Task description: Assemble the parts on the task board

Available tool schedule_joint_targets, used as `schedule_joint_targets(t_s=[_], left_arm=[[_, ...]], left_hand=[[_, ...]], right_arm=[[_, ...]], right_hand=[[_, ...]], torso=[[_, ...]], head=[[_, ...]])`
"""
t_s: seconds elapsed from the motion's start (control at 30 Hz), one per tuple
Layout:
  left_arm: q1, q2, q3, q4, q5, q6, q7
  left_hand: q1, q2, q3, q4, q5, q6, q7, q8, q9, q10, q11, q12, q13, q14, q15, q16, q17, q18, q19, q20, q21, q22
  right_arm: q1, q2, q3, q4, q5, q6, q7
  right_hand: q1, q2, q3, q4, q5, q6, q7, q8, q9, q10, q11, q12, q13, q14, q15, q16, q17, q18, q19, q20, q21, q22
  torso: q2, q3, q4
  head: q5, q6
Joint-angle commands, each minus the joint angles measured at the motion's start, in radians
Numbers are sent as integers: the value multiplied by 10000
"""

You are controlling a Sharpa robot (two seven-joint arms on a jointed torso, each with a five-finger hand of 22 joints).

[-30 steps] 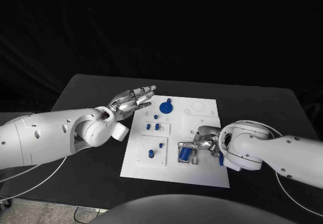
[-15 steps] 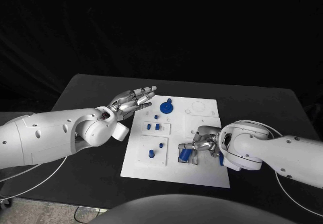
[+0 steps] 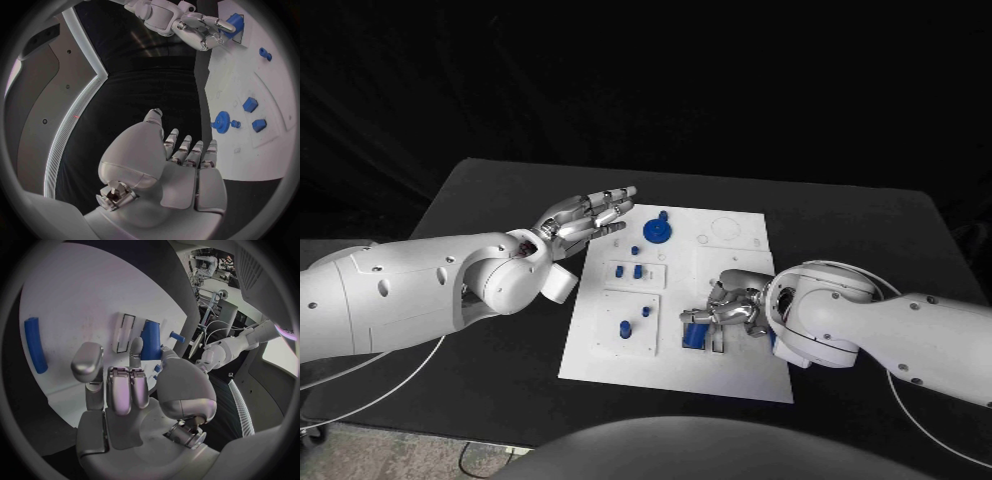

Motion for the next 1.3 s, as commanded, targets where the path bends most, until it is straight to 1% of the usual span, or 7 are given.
schedule_joint_targets(t_s=[0.03,0.2,0.4,0.57,0.7,0.87,1.3], left_arm=[[-11,23,4,7,4,209,20],[-15,23,4,13,4,205,13],[-17,14,4,15,4,197,-2],[-18,12,4,14,4,201,-13],[-18,18,4,5,4,204,-25],[-19,33,4,-10,4,210,-42],[-21,54,4,-28,4,250,-113]], left_hand=[[103,32,25,-71,72,-8,47,44,12,-9,52,10,14,11,85,56,13,-193,101,-3,28,-18],[121,39,33,-91,113,-12,50,43,12,-8,56,13,15,13,87,59,15,-207,104,-4,28,-19],[123,40,34,-93,120,-12,50,43,12,-8,57,14,15,14,88,60,15,-209,104,-4,28,-19],[123,40,34,-93,120,-12,50,43,12,-8,57,14,15,14,88,60,15,-209,104,-4,28,-19],[123,40,34,-93,120,-12,50,43,12,-8,57,14,15,14,88,60,15,-209,104,-4,28,-19],[131,42,37,-105,149,-20,52,42,11,-6,65,20,16,12,89,60,15,-219,106,-4,29,-20],[135,43,38,-110,161,-13,53,43,12,-4,71,23,17,12,90,61,15,-224,108,-4,29,-19]], right_arm=[[-9,-1,4,-9,71,-254,224],[18,-3,21,18,577,-314,219],[88,-5,43,48,1119,-272,157],[199,-41,58,88,1278,-286,144],[306,-85,68,119,1542,-135,57],[415,-67,73,26,2111,657,-384],[495,76,74,-275,2237,1620,-714]], right_hand=[[516,481,248,-66,911,-389,-197,143,280,1082,-99,38,2634,763,-65,0,1229,26,19,-81,4,1169],[478,356,389,81,1833,-550,-203,245,530,1082,-106,38,2634,762,-70,-3,1222,26,17,-87,0,1168],[490,285,568,150,2341,-614,-212,282,658,1082,-115,38,2634,761,-78,-2,1222,26,18,-93,5,1169],[511,182,815,193,3023,-638,-224,303,759,1082,-129,38,2634,768,-89,16,1253,21,24,-104,34,1176],[493,147,905,220,3190,-630,-229,303,784,1082,-134,38,2634,781,-93,53,1318,9,40,-108,106,1192],[509,85,990,203,3303,-639,-234,284,795,1082,-138,38,2634,782,-98,55,1318,10,43,-112,109,1193],[614,-111,1260,16,2922,-535,-260,284,845,1082,-162,38,2634,788,-119,77,1352,15,39,-132,78,1181]], torso=[[4,-1,1],[2,-3,8],[-1,-3,5],[1,-1,1],[1,-4,-3],[-2,-2,1],[0,-2,0]], head=[[30,0],[55,0],[98,0],[123,0],[114,0],[114,0],[106,0]])
